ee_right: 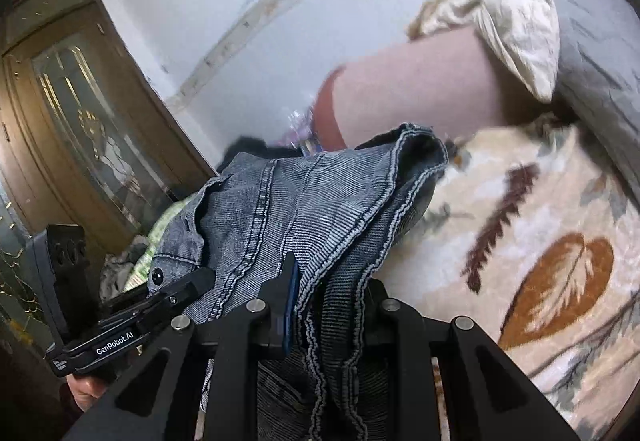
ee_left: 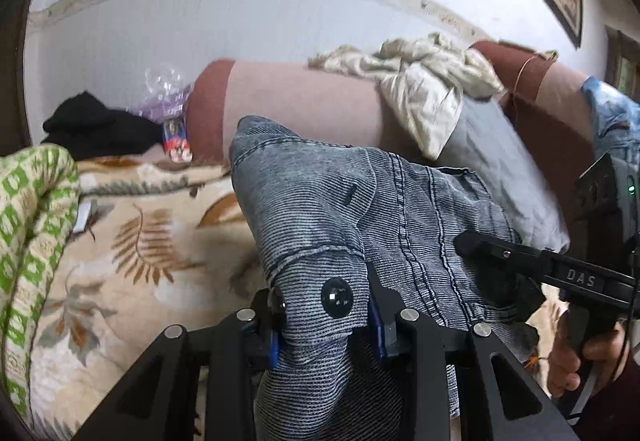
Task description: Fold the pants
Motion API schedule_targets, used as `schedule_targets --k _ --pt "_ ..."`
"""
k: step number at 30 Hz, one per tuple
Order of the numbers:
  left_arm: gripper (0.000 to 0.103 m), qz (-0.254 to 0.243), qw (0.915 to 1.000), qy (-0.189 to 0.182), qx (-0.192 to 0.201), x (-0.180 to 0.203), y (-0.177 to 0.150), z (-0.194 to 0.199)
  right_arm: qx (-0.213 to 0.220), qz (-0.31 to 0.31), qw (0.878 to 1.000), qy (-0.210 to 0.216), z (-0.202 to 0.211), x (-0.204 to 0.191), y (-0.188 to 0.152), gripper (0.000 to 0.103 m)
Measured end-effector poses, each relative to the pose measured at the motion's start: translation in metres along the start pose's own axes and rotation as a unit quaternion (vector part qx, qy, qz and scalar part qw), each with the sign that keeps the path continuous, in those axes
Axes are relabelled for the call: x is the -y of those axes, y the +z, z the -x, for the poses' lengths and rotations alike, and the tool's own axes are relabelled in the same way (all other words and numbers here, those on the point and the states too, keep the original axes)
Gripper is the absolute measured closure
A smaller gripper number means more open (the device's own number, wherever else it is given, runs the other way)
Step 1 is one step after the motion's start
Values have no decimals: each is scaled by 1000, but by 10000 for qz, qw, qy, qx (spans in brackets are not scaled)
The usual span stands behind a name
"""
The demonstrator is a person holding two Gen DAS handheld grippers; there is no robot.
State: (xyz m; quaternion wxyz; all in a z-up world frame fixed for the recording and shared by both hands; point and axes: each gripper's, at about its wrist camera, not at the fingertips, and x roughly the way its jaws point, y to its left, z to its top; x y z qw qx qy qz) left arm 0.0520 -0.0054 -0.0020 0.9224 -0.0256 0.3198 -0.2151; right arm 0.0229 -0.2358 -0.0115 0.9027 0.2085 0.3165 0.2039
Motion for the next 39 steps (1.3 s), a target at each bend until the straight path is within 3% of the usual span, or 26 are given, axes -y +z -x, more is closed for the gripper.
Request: schedule_targets --k 9,12,16,20,23,29,31,34,39 --pt "68 163 9949 424 -899 -16 -47 -74 -985 -181 9931 -610 -61 33 -36 80" --pt "57 -29 9922 745 -995 -13 -60 -89 -1249 -145 9886 -831 -76 43 -45 80" --pt "43 -238 9890 1075 -985 -7 -66 -95 -1498 -176 9834 -1009 -88 55 -53 68" --pt "39 -148 9878 1144 -1049 -11 -63 -93 -1607 -435 9805 -1044 -89 66 -56 52" --pt "39 -226 9868 1264 -988 -7 -60 -85 -1621 -504 9797 -1070 -86 68 -53 45" --pt "37 -385 9841 1633 -587 9 -55 -49 -1283 -204 9850 -1134 -53 47 -43 45" --pt "36 -505 9817 1796 -374 17 -52 -31 -963 38 9884 -1178 -34 34 -39 45" --pt "25 -597 9750 2140 -22 27 -51 2 -431 219 9915 -1206 -1 18 -39 42" --pt "22 -339 9750 2193 146 36 -50 52 76 236 9929 -1163 44 -8 -51 42"
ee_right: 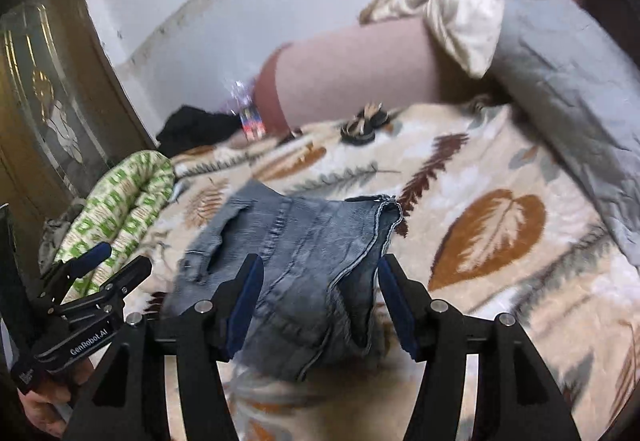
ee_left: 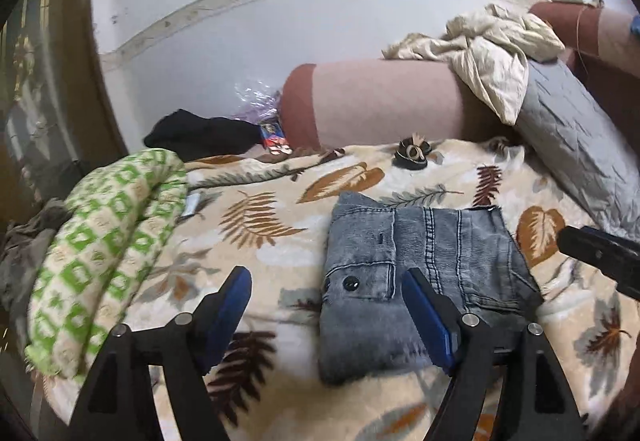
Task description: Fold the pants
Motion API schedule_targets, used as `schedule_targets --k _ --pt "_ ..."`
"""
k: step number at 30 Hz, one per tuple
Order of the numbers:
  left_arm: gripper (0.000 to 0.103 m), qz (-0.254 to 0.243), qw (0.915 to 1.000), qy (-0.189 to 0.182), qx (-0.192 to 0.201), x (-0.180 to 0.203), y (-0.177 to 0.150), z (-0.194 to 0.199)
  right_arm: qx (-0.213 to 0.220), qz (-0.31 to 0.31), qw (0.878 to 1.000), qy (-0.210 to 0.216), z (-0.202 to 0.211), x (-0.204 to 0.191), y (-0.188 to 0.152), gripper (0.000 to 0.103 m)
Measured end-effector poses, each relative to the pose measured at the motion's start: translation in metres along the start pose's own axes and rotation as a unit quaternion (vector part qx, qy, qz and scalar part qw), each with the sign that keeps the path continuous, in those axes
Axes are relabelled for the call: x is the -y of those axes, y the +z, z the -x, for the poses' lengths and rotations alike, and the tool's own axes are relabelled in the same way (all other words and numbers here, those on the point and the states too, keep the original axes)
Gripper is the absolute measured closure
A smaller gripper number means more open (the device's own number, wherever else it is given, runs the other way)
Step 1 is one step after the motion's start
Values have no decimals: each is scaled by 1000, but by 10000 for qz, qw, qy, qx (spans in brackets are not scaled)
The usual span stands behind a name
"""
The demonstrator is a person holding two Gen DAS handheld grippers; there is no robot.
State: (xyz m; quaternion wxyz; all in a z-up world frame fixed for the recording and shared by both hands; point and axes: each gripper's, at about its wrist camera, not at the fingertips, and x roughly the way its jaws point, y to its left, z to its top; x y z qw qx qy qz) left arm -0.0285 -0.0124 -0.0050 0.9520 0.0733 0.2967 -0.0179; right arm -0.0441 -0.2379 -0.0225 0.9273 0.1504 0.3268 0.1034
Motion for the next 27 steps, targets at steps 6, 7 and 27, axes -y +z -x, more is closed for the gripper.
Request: schedule_targets --k 6,7,27 --pt "11 -97 9984 339 443 -6 5 62 439 180 9988 111 54 -33 -4 39" --pt "5 -85 9979 371 529 -7 6 71 524 226 9983 122 65 -39 -5 34" --pt "0 286 9891 969 1075 -40 11 156 1481 1076 9830 138 152 -114 -21 29"
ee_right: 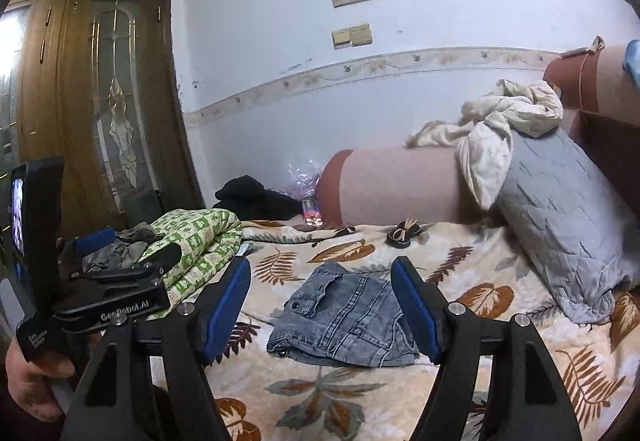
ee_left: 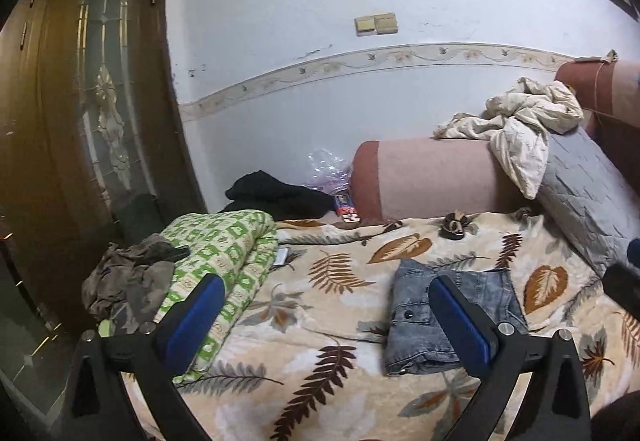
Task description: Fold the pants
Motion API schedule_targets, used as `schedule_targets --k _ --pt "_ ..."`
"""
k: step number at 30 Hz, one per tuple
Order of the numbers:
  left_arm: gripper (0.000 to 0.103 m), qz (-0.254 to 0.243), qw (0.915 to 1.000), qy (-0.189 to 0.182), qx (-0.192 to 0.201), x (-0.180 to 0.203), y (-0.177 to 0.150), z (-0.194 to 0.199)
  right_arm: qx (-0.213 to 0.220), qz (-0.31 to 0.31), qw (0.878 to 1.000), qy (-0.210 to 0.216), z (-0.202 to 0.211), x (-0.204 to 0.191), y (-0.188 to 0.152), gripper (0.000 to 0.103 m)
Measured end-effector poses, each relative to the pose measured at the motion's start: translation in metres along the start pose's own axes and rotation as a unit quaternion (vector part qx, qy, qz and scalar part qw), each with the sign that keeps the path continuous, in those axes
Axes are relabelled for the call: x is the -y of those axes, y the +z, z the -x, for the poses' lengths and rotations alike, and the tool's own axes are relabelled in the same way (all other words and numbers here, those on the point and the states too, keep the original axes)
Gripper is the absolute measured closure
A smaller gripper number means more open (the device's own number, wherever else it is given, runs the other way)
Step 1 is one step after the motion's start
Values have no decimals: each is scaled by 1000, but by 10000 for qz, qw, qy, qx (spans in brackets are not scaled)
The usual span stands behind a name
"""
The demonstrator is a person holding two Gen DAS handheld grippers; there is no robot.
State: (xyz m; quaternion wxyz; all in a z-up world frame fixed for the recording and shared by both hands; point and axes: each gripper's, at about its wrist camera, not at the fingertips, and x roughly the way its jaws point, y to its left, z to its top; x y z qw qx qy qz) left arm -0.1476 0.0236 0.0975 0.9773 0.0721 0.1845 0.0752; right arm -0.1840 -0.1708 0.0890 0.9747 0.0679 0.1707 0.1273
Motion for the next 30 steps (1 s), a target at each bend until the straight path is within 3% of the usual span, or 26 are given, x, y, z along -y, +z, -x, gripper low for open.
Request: schedule_targets --k 30 --pt "0 303 9995 97 -62 -27 -2 4 -250 240 9993 119 -12 -21 -12 29"
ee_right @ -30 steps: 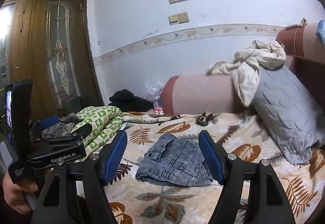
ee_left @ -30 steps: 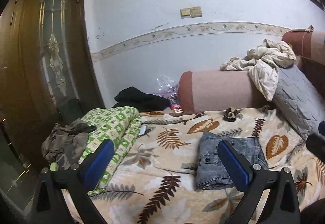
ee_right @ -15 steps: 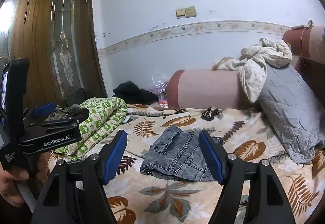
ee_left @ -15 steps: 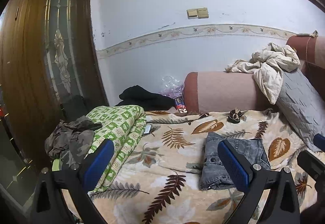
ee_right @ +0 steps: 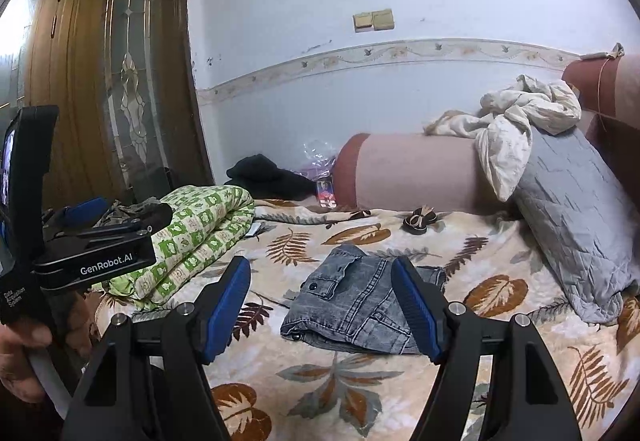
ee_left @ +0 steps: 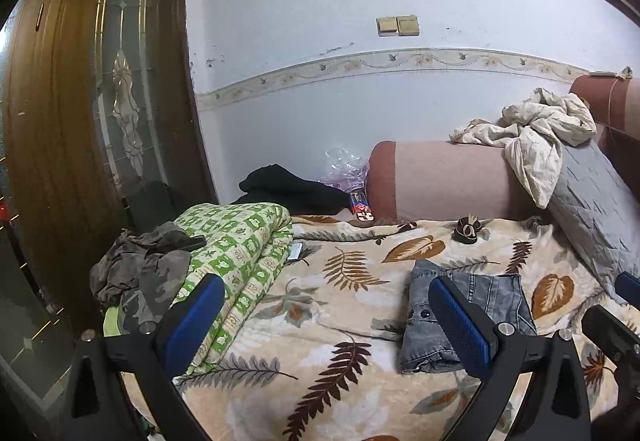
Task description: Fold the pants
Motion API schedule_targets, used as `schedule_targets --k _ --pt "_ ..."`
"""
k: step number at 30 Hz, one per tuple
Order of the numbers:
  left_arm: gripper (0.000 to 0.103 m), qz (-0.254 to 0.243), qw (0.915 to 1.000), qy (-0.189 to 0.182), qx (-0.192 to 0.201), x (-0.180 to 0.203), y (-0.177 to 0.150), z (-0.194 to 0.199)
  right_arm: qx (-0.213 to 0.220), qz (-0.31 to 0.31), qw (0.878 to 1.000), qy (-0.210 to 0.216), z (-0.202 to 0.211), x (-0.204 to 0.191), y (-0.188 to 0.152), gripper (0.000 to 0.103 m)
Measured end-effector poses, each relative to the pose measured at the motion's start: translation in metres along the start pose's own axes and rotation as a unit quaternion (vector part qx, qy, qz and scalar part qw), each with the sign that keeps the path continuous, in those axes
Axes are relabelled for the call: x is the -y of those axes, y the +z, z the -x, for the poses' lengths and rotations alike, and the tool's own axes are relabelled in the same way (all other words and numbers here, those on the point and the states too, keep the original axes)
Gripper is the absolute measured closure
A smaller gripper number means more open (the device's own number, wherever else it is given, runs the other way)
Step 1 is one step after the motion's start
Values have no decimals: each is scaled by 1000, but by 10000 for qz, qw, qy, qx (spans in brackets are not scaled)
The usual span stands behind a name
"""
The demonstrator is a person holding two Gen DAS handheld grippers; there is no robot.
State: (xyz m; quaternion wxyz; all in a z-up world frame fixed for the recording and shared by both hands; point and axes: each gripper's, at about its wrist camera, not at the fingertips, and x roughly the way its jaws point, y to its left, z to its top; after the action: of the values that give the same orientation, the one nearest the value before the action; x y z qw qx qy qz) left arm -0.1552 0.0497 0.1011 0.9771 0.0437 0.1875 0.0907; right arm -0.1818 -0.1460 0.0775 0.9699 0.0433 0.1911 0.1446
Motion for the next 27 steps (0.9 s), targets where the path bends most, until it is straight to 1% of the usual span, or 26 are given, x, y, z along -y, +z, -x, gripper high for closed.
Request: schedule_targets --k 27 --pt "0 -38 9995 -211 -224 1 -9 -14 -175 -15 9998 -4 -11 -3 -8 29"
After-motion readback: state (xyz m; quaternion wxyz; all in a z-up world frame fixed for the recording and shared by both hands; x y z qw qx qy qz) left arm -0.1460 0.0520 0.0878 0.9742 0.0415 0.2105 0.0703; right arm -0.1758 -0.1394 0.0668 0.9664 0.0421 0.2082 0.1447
